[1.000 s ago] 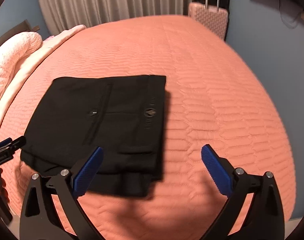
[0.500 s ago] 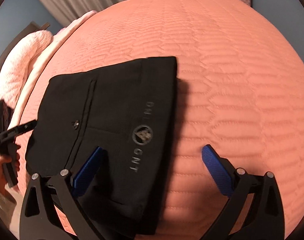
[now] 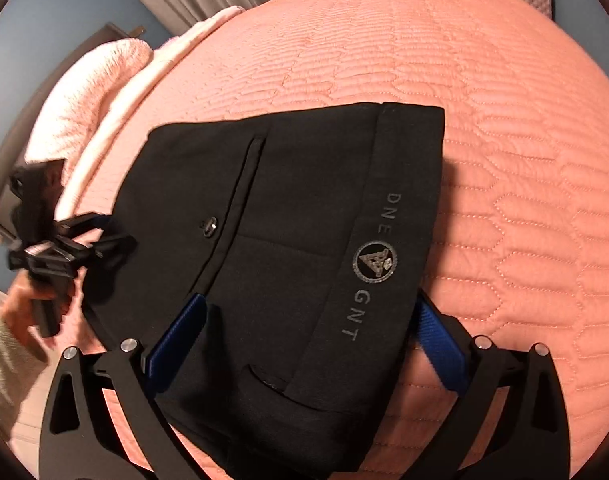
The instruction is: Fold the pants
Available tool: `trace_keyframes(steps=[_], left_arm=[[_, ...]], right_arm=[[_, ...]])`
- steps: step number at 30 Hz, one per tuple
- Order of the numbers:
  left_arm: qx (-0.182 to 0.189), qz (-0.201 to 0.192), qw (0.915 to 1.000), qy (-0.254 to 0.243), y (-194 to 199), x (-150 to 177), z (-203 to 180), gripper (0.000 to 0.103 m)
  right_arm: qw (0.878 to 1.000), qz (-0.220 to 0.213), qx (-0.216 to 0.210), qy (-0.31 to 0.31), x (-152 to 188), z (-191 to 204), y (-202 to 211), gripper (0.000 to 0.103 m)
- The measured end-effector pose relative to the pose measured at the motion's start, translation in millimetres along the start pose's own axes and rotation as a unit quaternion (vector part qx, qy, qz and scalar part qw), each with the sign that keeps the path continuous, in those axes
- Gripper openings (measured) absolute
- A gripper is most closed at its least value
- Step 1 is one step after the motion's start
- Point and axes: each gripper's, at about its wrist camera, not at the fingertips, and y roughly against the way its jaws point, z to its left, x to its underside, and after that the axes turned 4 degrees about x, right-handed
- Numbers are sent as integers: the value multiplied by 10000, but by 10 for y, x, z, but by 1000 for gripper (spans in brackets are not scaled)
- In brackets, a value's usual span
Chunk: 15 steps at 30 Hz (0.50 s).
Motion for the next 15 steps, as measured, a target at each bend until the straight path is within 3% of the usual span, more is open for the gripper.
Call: trace_keyframes(steps=[5,9,15], left_arm=[[141,-58,9999,-14,15,-35,6,98],[249,-286,9989,-269,74,78,-197,98],[-158,-234,9991,-327,-62,62,-297,98]], right_arm=[[9999,35,-135,1,-45,-20,-5,95],[9996,-47,-248,121,-43,70,12,81],[9998,-54,-208,-11,-36,59,-95,80]])
